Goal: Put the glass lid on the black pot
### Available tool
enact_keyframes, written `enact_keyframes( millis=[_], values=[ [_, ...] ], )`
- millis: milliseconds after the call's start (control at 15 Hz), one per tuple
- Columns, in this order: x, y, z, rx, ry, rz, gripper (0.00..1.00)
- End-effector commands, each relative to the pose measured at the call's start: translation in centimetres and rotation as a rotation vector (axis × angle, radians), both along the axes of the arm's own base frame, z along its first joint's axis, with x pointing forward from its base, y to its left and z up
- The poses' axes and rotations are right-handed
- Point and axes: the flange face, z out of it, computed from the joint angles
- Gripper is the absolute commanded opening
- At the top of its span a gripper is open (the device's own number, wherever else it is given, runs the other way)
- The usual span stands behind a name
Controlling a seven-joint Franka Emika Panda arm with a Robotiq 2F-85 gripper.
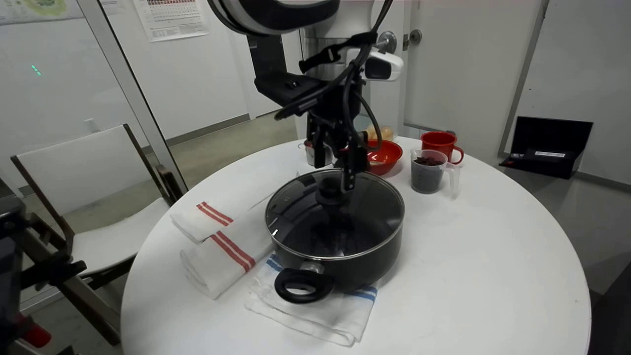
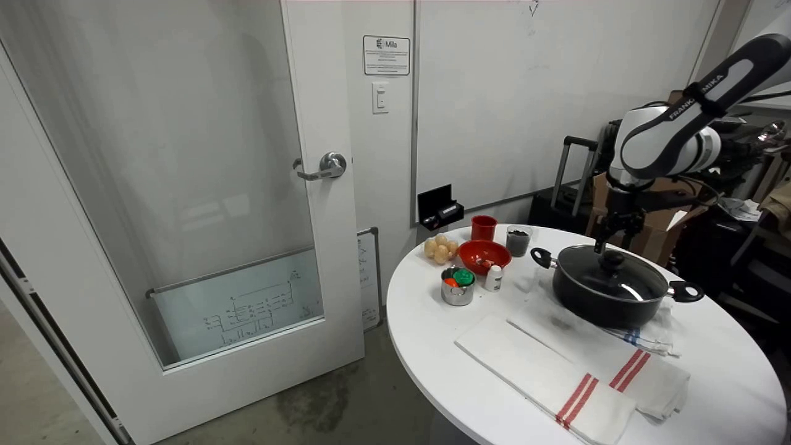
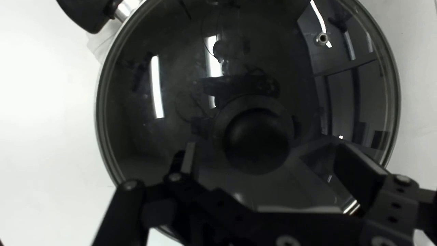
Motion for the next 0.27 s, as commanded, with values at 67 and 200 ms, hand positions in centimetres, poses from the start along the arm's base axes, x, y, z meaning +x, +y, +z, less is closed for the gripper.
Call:
enact_keyframes(
  millis=[67,200],
  values=[
    [-0.88,0.71,2.24,0.007,-0.029,-0.004,1.00],
    [-1.03,1.00,2.86,0.005,-0.031,-0.001,1.00]
  ],
)
